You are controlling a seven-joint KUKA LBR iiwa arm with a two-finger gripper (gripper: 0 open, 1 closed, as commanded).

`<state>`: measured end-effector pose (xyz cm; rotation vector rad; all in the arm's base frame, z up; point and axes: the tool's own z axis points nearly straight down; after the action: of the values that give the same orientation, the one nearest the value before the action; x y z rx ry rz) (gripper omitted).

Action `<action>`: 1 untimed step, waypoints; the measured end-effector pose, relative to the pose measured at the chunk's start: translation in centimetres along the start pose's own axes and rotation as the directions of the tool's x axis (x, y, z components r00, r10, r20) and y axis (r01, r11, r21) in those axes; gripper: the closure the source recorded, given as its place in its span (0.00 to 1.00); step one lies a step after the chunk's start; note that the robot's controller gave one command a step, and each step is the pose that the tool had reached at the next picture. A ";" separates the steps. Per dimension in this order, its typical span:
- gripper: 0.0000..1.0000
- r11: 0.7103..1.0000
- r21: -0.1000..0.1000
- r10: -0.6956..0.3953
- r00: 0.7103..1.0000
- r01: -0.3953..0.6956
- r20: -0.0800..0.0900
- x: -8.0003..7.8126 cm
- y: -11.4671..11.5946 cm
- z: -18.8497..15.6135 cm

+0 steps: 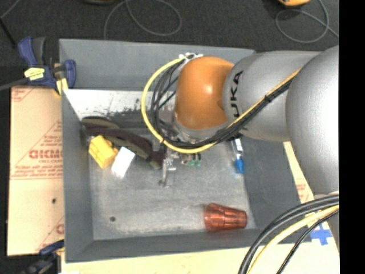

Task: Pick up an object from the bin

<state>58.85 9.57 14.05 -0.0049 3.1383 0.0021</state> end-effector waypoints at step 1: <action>0.00 1.000 -0.002 0.012 1.000 -0.012 0.005 -5.2 -0.4 5.9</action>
Offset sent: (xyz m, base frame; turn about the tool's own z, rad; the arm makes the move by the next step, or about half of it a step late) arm 0.0445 0.0110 -0.0705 0.2170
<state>64.12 9.20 8.13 0.0134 3.1332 0.0048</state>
